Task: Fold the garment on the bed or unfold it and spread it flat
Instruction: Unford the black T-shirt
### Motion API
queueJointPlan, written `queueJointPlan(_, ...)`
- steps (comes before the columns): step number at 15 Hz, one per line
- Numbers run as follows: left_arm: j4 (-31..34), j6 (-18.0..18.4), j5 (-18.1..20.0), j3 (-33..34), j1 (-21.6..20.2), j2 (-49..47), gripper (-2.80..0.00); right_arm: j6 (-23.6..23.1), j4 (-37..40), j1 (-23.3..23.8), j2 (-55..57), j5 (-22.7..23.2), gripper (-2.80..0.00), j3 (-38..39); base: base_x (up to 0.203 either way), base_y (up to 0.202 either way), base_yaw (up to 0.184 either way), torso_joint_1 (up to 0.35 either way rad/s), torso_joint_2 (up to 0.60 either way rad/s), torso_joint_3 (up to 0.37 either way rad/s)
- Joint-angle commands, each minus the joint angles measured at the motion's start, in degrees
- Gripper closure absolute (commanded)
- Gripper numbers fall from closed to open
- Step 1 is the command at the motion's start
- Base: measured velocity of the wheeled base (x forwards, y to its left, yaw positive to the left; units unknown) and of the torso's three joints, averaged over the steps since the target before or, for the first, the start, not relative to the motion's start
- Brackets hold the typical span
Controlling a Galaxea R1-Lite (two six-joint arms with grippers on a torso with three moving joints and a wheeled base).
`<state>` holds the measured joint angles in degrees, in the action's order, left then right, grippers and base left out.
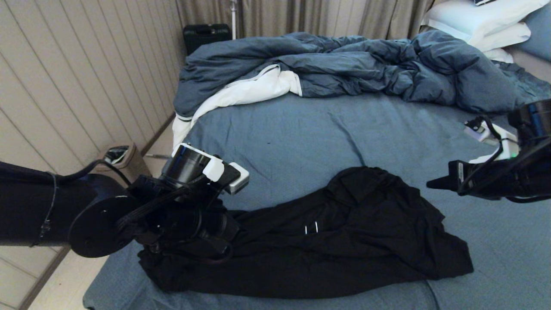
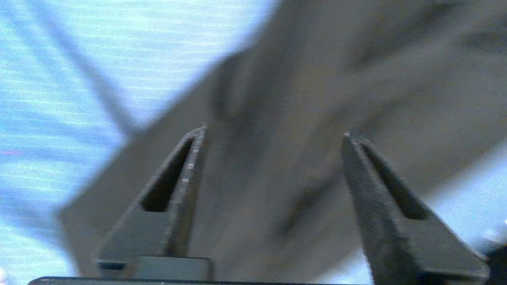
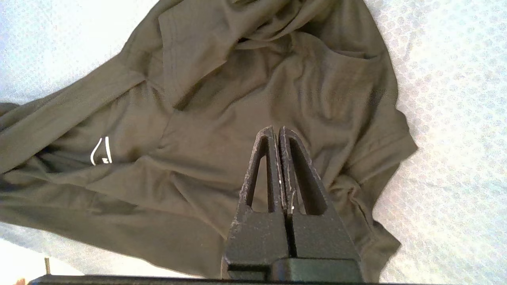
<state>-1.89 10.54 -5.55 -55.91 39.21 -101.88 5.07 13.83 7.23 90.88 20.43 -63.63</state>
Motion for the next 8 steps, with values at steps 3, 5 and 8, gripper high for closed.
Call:
queueJointPlan(3,-2.2,3.3,-1.7,1.6,-2.6,-3.2,-2.80,-0.1,-0.6,0.6,1.2,0.5,0.00,0.6,0.000,0.000,0.000,0.000,0.00,0.000)
queueJointPlan(5,-2.8,3.3,-1.7,2.3,-2.7,-4.1,-2.80,-0.1,-1.1,0.9,1.9,0.5,0.00,0.7,0.000,0.000,0.000,0.000,0.00,0.000)
queueJointPlan(8,-6.6,3.0,-1.4,2.8,-2.7,-5.9,0.00,-0.1,-2.0,0.9,2.6,0.4,0.00,0.7,0.000,0.000,0.000,0.000,0.00,0.000)
